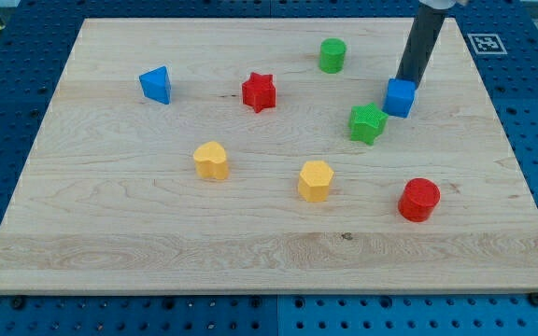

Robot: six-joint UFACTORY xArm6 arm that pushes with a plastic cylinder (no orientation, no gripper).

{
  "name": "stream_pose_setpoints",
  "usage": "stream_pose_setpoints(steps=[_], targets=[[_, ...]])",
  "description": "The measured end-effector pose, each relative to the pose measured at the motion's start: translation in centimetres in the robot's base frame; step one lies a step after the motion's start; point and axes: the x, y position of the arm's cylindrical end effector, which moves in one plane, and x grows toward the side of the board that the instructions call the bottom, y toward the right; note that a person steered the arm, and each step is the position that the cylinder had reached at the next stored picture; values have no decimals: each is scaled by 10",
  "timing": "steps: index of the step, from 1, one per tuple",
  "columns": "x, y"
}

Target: Move your arm to the blue cube

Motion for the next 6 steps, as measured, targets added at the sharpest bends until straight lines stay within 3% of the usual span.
stream_pose_setpoints(steps=[1,2,3,4,6], targets=[[5,-66],[37,-135],[21,-144],[-9,-132],[-31,-45]])
